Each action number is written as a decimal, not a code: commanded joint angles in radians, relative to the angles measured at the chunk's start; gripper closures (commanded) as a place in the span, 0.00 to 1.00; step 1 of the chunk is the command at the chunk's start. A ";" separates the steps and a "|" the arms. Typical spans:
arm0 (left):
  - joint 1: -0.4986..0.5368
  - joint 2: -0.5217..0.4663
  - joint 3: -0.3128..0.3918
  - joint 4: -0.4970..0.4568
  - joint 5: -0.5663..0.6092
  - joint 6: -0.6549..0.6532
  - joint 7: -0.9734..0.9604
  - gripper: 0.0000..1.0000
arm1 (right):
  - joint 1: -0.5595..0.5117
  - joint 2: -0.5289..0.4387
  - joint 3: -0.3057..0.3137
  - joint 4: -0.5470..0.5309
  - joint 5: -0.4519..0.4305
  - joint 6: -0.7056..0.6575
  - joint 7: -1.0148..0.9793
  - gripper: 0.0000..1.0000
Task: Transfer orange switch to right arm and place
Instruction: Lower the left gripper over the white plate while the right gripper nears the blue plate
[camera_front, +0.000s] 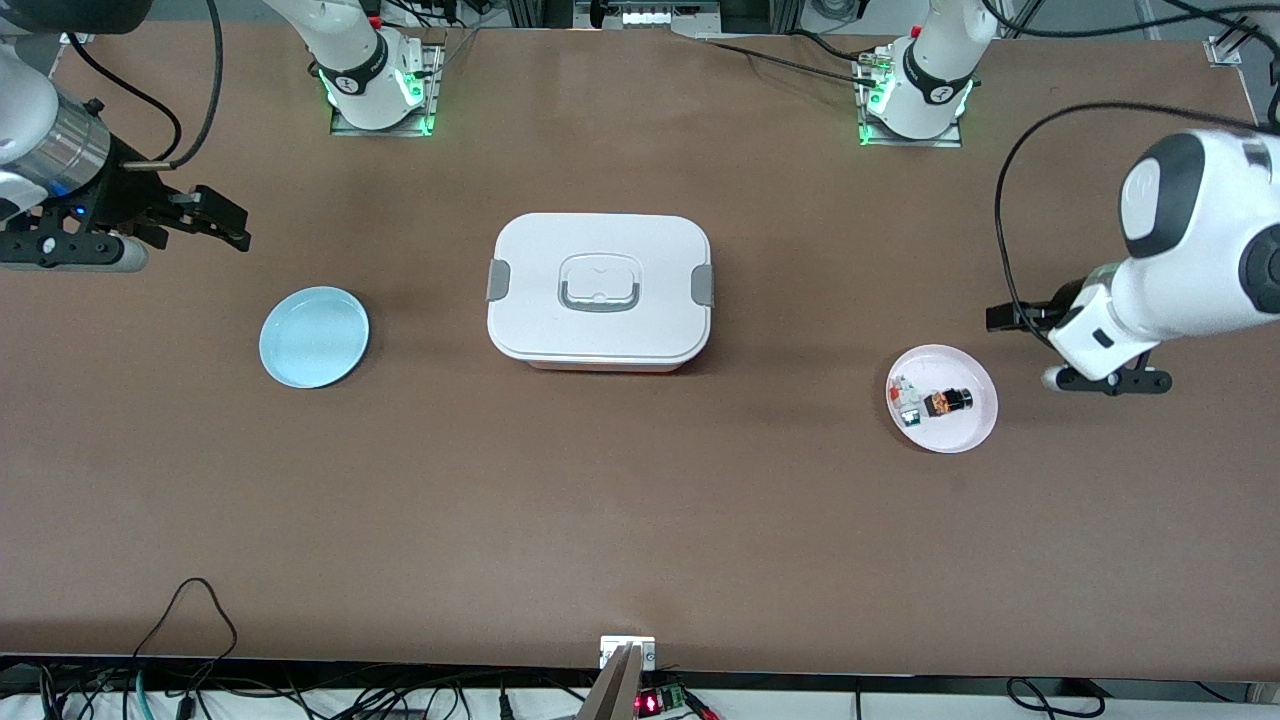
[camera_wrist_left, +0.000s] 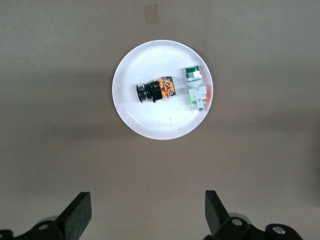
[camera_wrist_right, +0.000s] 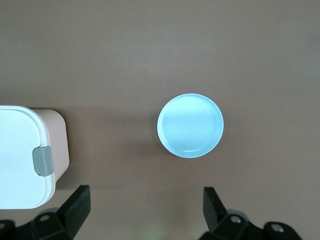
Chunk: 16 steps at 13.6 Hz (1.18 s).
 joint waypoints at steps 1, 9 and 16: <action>-0.017 0.072 -0.005 -0.028 0.039 0.161 -0.013 0.00 | -0.012 0.021 0.007 0.004 -0.008 -0.012 0.000 0.00; -0.017 0.179 -0.010 -0.157 0.083 0.487 -0.093 0.00 | -0.010 0.126 0.007 0.004 -0.005 0.009 0.000 0.00; -0.010 0.250 -0.005 -0.164 0.085 0.563 -0.203 0.00 | -0.004 0.207 0.008 0.003 -0.002 0.057 0.008 0.00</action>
